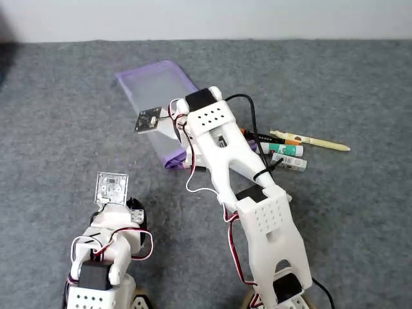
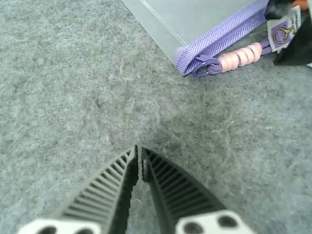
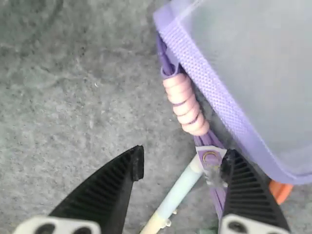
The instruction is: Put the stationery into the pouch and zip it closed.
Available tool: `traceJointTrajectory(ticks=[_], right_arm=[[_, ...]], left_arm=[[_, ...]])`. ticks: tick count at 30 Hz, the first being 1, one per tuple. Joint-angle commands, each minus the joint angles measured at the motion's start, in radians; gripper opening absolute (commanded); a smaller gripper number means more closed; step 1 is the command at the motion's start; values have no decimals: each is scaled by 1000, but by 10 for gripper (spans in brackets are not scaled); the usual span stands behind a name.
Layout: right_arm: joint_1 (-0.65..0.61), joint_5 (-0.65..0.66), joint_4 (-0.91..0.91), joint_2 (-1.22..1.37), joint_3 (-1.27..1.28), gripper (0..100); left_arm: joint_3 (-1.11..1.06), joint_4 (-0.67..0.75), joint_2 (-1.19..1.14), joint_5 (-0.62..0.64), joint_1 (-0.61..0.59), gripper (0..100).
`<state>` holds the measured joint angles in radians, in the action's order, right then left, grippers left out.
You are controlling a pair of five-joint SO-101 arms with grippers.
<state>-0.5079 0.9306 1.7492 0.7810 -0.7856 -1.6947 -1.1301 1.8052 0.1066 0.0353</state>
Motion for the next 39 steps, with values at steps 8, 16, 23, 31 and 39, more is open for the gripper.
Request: traceJointTrajectory(ticks=[8,16,23,31,39], right_arm=[[-38,64,15,22,-64,270],[-59,81,-65,88,-66,270],[-67,83,-70,56,-106,270],[-71,84,-96,91,-138,270],[-107,78,-114,196,-143,269]], left_arm=[[10,21,2,-5,-8,14],[10,21,2,-5,-8,14],[10,21,2,-5,-8,14],[10,21,2,-5,-8,14],[10,21,2,-5,-8,14]])
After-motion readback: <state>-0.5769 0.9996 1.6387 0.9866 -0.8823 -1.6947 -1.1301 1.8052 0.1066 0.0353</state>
